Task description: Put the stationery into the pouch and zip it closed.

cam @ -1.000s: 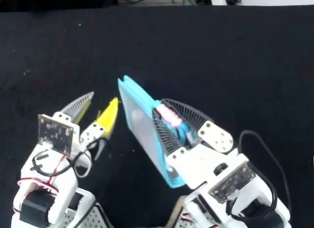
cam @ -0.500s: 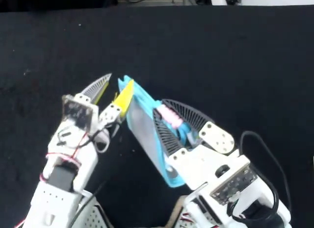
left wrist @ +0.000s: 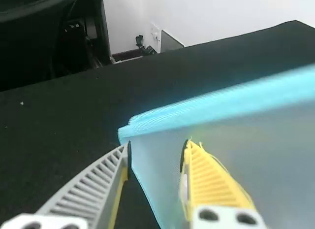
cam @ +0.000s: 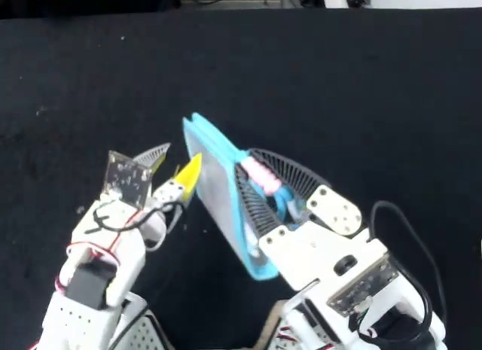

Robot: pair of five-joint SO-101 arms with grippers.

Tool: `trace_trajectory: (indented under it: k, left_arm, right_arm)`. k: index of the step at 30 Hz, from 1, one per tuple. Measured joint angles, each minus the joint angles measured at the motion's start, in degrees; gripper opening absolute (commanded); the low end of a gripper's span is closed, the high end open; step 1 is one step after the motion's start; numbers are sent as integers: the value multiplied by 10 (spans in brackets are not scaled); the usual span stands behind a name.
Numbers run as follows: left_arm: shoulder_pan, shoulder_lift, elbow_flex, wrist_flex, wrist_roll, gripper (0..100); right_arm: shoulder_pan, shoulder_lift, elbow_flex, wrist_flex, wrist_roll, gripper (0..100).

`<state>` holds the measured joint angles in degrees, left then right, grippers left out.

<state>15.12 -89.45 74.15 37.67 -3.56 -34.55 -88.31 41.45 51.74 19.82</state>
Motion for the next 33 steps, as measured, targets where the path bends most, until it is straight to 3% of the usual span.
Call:
trace_trajectory:
  k: [7,10,13,18,23,28,33]
  left_arm:
    - [0,-143,-1,127,-2,191]
    - [-2,-136,-7,103,-25,189]
    - [-1,-117,-8,30,-38,189]
    - [-1,-17,-16,-101,-13,191]
    - [-1,142,-110,-138,34,191]
    - [-15,303,-259,-125,46,191]
    - [-4,426,-380,3,47,191]
  right_arm:
    - [0,4,37,-53,0,11]
    - [0,0,63,-63,0,11]
    - [0,0,69,-65,0,11]
    - [-1,-1,69,-65,0,11]
    - [-1,-1,71,-65,0,11]
    - [-1,-1,71,-65,0,11]
    - [-1,-1,71,-65,0,11]
